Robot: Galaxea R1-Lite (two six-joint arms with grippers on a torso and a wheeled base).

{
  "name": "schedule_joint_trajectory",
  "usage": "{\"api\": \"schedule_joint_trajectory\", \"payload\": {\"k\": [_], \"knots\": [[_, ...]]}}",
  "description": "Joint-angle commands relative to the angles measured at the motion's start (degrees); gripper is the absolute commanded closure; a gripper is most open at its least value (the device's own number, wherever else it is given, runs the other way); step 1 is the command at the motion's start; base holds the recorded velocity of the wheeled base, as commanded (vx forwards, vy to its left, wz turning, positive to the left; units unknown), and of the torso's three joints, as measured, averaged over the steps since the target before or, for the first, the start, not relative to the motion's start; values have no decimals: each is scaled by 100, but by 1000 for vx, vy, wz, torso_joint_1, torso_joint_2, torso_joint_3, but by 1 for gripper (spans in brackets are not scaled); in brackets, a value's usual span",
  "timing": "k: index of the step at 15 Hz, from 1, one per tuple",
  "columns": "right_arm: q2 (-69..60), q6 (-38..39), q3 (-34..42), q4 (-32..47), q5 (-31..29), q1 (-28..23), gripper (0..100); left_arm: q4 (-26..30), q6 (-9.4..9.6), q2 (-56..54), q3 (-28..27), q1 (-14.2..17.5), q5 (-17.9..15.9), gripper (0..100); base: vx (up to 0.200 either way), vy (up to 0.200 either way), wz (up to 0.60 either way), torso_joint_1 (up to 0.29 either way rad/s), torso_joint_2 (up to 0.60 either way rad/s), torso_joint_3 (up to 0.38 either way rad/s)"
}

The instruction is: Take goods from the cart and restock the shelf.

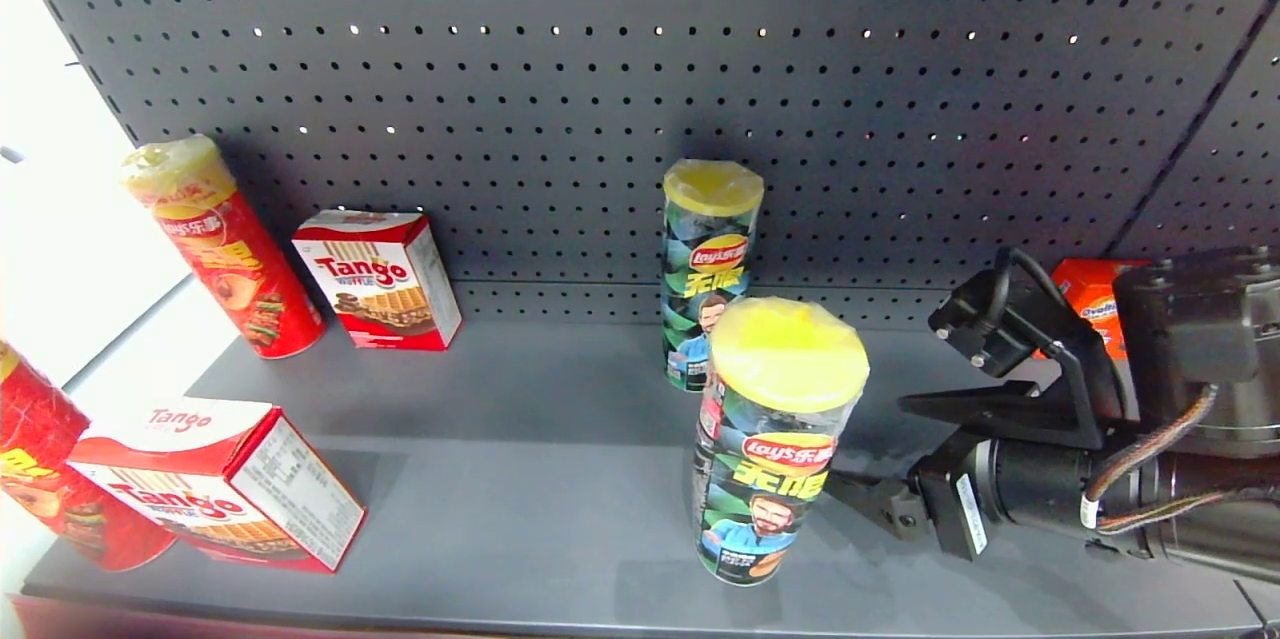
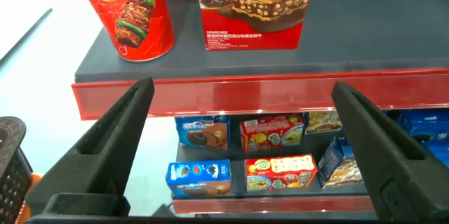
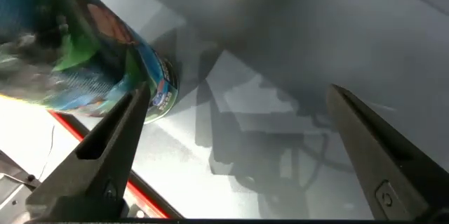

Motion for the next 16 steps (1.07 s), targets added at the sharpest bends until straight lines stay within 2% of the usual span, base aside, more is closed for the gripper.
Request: {"api": "schedule_joint_trajectory", "payload": {"k": [1, 6, 16], "knots": [[52, -3, -2, 1, -6, 24, 0, 2, -1, 11, 0, 1, 2, 0, 0, 0, 0, 0, 0, 0], [-97, 5, 130, 1, -32, 15, 0, -6, -1, 11, 0, 1, -6, 0, 0, 0, 0, 0, 0, 0], [157, 5, -99, 1, -41, 191, 0, 2, -1, 11, 0, 1, -6, 0, 0, 0, 0, 0, 0, 0]]}}
